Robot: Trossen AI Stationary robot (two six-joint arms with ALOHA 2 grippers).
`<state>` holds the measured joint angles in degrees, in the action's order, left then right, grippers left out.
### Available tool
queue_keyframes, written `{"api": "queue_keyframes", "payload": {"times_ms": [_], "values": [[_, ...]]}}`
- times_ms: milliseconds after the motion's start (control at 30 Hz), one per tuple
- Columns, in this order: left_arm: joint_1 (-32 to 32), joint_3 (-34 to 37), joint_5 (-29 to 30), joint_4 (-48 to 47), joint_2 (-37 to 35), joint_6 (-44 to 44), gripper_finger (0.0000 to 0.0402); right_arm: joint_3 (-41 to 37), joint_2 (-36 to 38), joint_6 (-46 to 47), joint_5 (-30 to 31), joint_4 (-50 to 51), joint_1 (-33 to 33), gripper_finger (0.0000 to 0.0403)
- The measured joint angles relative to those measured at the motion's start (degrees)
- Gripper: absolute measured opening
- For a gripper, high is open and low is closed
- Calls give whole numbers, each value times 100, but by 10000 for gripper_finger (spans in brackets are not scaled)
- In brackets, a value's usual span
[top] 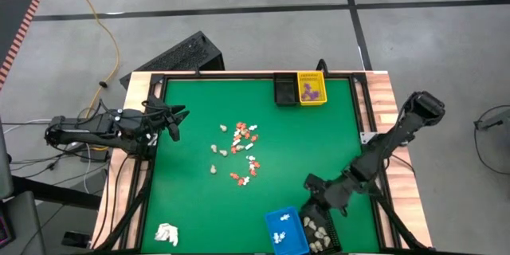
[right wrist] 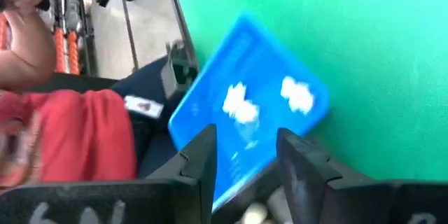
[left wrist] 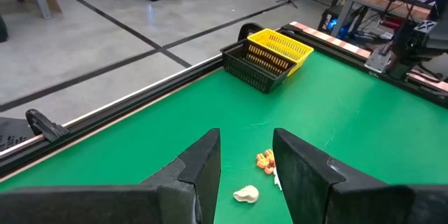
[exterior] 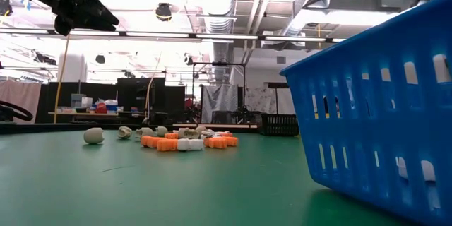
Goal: Sort Halloween decoration
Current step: Put the orange skeleton toy into the top black basket
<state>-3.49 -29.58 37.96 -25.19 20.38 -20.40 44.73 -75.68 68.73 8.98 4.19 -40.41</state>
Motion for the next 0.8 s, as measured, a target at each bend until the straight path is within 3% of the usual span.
{"api": "queue_keyframes", "payload": {"times_ms": [100,300,400,500,600,800], "values": [[0,0,147,0,-1,4,121,0,2,-1139,263,-8,528,142],[0,0,191,-2,0,6,121,0,-46,-3641,1753,-151,1660,142],[0,0,189,-2,0,6,121,2,-191,-4870,1936,-711,2267,142],[0,0,184,-61,-2,-4,121,4,-474,-6039,1660,-1430,2765,142],[0,0,174,-207,0,-31,121,9,-849,-6820,965,-1972,3180,142],[0,0,174,-294,0,-35,121,9,-1690,-7215,-416,-2618,4067,142]]}}
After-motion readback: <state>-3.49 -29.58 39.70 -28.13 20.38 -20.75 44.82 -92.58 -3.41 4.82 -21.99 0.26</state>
